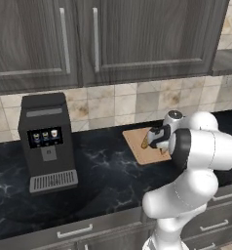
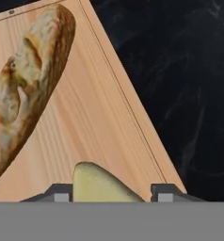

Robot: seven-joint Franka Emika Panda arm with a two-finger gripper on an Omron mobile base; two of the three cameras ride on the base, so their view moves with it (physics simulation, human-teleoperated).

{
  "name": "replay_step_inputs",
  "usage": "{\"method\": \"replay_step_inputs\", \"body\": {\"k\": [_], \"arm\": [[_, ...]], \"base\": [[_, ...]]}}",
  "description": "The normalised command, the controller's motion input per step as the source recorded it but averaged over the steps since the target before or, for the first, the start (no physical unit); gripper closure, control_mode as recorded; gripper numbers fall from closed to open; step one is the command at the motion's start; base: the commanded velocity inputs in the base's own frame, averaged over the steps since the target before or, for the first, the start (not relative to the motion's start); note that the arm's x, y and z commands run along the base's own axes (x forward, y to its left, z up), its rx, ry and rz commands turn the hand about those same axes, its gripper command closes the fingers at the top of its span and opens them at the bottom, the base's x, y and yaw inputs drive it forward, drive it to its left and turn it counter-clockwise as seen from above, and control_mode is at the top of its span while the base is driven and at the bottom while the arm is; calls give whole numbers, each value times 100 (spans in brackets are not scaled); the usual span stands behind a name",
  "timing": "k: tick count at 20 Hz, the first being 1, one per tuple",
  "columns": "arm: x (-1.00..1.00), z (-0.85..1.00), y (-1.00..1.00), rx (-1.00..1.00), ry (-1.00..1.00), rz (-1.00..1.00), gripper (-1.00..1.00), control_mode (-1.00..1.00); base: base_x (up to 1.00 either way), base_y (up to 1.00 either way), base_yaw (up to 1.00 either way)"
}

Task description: Retrieve the sausage and cheese from the fridge and place them on the cutting board on the counter.

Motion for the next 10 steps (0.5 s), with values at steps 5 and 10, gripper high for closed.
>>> {"method": "replay_step_inputs", "body": {"k": [5,10], "arm": [[6,5,0,0,0,0,-100,-100],[5,31,0,0,0,0,-100,-100]], "base": [[0,0,0],[0,0,0]]}}
